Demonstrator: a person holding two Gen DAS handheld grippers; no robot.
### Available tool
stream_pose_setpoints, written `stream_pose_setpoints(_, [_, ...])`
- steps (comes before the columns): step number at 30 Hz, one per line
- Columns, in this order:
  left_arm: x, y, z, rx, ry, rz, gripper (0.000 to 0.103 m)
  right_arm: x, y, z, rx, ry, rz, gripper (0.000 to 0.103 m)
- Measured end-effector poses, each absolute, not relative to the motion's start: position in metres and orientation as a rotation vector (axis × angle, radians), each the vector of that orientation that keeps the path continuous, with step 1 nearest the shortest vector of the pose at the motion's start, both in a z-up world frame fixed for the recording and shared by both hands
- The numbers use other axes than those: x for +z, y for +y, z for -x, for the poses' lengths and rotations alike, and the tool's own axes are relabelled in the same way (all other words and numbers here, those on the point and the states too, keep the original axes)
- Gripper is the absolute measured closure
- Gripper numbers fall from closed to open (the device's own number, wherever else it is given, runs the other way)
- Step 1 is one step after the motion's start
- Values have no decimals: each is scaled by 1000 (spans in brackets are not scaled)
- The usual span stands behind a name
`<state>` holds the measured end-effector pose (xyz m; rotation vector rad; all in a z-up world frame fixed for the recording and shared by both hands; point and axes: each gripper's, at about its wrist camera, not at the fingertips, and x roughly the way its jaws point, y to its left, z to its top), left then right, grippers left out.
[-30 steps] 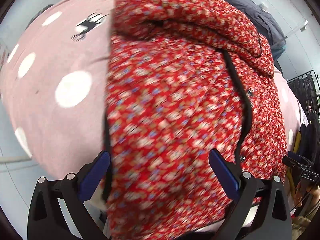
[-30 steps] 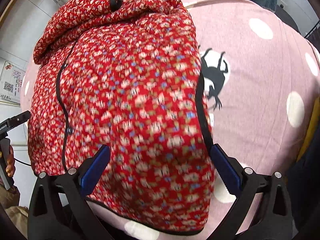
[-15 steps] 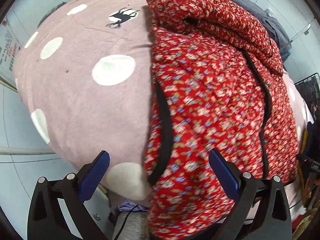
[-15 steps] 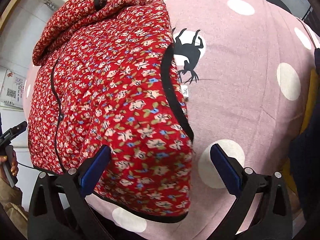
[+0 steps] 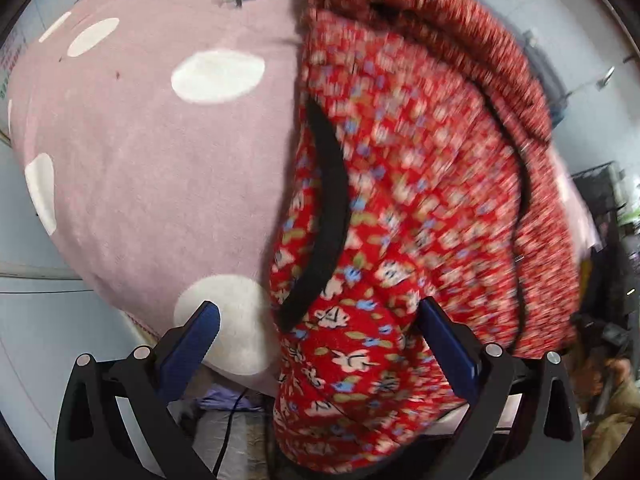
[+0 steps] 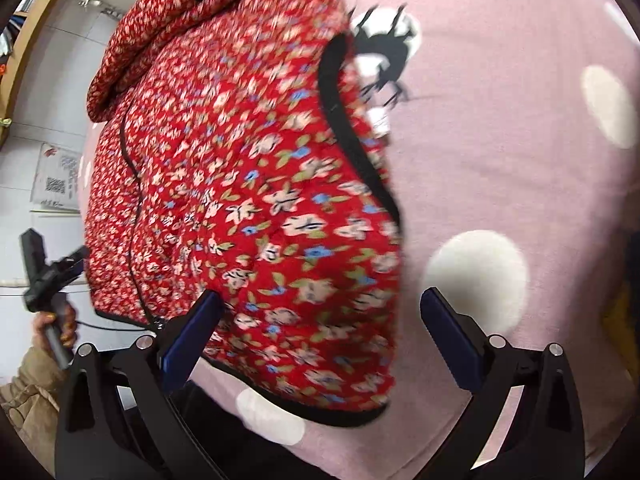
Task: Fold large clothes
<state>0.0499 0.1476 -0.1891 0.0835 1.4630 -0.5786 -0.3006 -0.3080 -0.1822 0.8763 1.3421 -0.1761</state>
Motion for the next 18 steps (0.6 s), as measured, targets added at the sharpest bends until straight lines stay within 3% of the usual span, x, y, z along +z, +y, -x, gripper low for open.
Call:
stream_pose_setpoints(5, [-203,134,-25,-604,1504,-57,10,-195,-293,299,-170,1385,-847,5])
stream_pose_setpoints(7, [-204,129,-16,-612,1506,-83,17,-191,-285,300,-169,1388,-808,11])
stream_pose_setpoints(10, [-197,127,-10,-622,1505,-118,33,-180,-285,308,-159,1368,-791,33])
stream_pose_setpoints(14, [-174,122,-5,-665,1484,-129,58,-153,-285,319,-103,1321,-768,71])
stream_pose_setpoints(16, [-162,120,-4,-699,1464,-142,69,-136,-285,324,-82,1283,-763,80])
stream_pose_setpoints(18, [-146,118,0,-725,1440,-145,72,-119,-282,330,-72,1250,-748,84])
